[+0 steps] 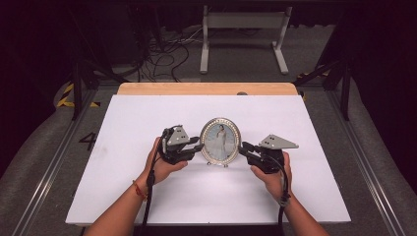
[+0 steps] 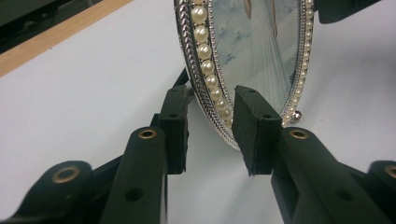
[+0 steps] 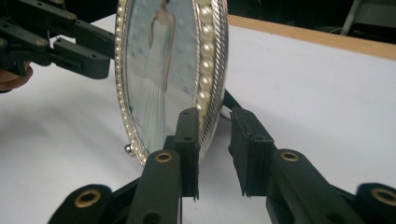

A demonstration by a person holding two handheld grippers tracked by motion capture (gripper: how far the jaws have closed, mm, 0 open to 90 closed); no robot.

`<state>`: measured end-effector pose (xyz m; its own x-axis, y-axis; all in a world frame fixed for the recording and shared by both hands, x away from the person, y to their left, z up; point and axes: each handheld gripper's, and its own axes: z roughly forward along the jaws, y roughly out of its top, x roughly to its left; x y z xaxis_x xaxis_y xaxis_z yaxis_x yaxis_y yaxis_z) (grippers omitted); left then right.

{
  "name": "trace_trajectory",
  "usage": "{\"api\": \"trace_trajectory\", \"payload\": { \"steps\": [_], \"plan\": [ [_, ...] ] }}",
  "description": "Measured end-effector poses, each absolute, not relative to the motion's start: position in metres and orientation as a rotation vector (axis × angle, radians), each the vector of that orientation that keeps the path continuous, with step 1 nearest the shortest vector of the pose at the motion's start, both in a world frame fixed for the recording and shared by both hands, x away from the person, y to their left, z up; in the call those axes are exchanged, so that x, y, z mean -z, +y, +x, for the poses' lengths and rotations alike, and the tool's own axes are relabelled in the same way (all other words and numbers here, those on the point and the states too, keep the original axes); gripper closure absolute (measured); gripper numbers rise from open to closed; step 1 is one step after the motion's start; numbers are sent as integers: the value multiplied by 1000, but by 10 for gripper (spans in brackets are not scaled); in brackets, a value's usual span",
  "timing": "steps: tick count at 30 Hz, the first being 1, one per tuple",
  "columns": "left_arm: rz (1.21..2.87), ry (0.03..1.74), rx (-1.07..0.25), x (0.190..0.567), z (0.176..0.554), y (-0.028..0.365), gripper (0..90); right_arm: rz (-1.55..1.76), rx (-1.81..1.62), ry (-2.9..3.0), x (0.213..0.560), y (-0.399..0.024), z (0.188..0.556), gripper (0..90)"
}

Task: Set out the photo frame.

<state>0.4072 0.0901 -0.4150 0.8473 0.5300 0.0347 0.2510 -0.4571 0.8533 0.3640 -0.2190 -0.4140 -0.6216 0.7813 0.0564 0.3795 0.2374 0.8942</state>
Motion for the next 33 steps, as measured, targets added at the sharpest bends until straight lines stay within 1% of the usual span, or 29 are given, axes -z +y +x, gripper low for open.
{"api": "trace_trajectory", "payload": {
  "steps": [3, 11, 33],
  "plan": [
    [2065, 566, -338, 418, 409, 87, 675, 1080, -1372, 2120, 419, -224, 364, 750],
    [2084, 559, -341, 420, 410, 86, 721, 1056, -1368, 2123, 419, -214, 366, 775],
    [2101, 554, -382, 423, 404, 84, 714, 1051, -1353, 2119, 418, -210, 369, 759]
  ]
}}
